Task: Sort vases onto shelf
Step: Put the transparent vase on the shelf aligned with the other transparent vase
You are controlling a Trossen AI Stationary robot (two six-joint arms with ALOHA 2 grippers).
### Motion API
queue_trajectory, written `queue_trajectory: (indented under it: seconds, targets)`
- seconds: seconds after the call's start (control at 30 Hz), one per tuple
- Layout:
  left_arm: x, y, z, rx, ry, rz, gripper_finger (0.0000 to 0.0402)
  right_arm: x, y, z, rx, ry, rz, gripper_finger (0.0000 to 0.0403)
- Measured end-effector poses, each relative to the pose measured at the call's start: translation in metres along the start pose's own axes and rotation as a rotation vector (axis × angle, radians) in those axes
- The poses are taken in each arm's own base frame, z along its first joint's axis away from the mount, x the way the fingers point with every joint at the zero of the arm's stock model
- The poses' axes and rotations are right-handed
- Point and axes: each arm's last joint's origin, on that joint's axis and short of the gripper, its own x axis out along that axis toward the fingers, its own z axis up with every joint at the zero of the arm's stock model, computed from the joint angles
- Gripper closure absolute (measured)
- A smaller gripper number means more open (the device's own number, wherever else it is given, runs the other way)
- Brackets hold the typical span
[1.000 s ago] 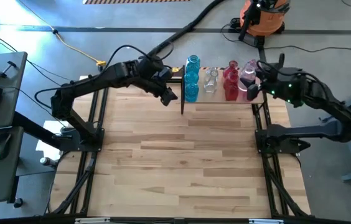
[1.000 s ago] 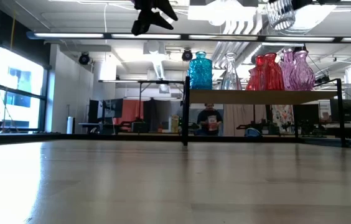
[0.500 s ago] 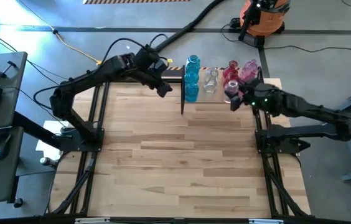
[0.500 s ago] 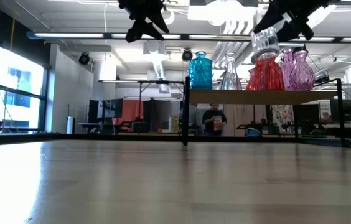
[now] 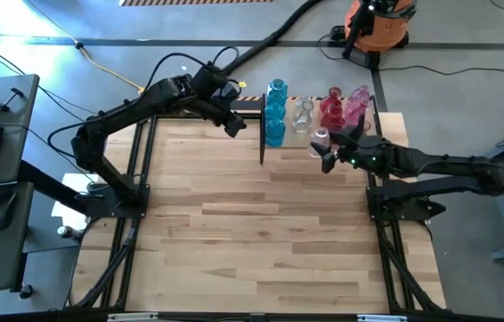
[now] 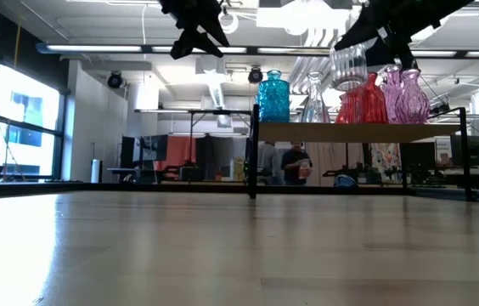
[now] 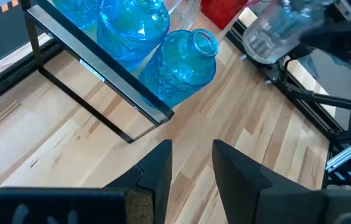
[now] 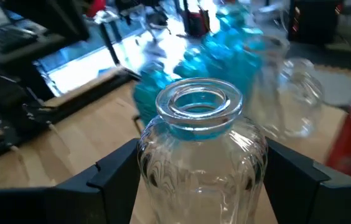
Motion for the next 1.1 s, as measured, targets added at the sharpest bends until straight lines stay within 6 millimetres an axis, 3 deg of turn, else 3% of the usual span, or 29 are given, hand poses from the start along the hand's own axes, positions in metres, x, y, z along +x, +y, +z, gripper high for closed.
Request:
queue_trajectory:
  seconds: [0.27,0.57,1.1]
  targets:
    - [0.0,0.0,0.0,-0.001,0.0,0.0,0.0296,0.005,0.007,-0.006,-0.042,-0.007,-0.019,0.0146]
    - [0.0,0.0,0.0,-0.001,0.0,0.0,0.0296,0.025,0.025,-0.023,-0.11,0.018,-0.109,0.0146]
    - [0.0,0.0,-0.001,0.045,0.005,0.002,0.0295,0.055,0.04,-0.042,-0.018,-0.1,-0.357,0.0146]
